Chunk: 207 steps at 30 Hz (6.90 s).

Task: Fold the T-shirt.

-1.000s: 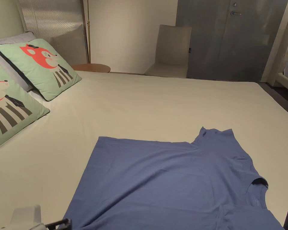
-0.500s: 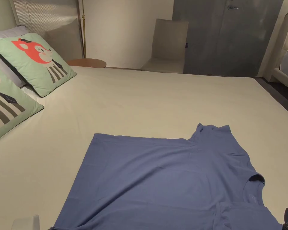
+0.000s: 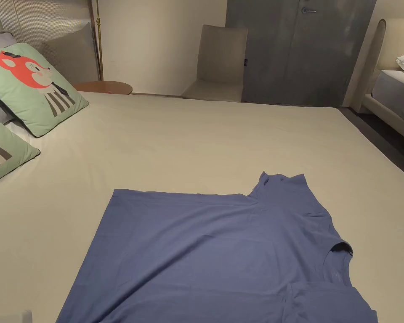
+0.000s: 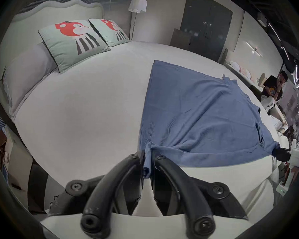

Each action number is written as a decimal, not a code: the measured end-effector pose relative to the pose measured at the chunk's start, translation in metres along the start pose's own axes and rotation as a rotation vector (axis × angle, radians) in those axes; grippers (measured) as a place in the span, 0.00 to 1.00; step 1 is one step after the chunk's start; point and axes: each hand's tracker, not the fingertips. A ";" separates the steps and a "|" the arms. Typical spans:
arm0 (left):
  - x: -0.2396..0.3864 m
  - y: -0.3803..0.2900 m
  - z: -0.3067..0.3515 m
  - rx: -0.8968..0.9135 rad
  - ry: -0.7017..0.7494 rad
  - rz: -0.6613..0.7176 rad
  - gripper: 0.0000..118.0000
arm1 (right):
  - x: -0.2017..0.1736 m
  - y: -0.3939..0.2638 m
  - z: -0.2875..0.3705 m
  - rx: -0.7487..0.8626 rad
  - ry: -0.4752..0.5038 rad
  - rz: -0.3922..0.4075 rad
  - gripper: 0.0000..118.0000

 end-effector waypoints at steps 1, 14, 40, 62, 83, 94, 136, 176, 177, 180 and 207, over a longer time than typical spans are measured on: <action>0.000 0.000 0.001 -0.001 0.001 0.004 0.03 | -0.001 0.000 0.003 0.027 0.021 -0.002 0.38; 0.007 0.101 -0.007 0.135 -0.018 0.086 0.03 | -0.001 0.100 0.017 0.252 0.047 -0.051 0.04; 0.026 0.180 -0.179 -0.076 0.094 0.084 0.47 | -0.016 0.195 -0.170 -0.083 -0.007 -0.049 0.19; 0.054 0.128 -0.021 0.317 -0.028 -0.053 0.00 | -0.033 0.149 0.002 0.480 0.016 -0.041 0.00; 0.008 0.115 -0.123 -0.155 -0.039 0.028 0.20 | -0.017 0.119 -0.022 0.284 -0.038 -0.044 0.14; 0.012 0.115 -0.104 -0.122 -0.061 0.019 0.07 | 0.017 0.121 -0.099 -0.081 0.009 -0.117 0.58; 0.001 0.051 0.031 0.086 -0.002 0.044 0.86 | 0.021 0.078 0.040 0.124 0.010 0.033 0.84; 0.020 0.212 -0.205 -0.149 0.024 0.052 0.80 | -0.067 0.174 -0.023 0.415 -0.075 -0.022 0.00; 0.023 0.211 -0.209 -0.159 0.031 0.049 0.73 | -0.066 0.174 -0.028 0.403 -0.079 -0.022 0.00; 0.030 0.205 -0.214 -0.169 0.069 0.018 0.42 | -0.061 0.175 -0.039 0.377 -0.084 -0.026 0.00; 0.033 0.203 -0.167 -0.080 0.055 -0.021 0.02 | -0.033 0.252 -0.160 -0.115 0.047 0.156 0.03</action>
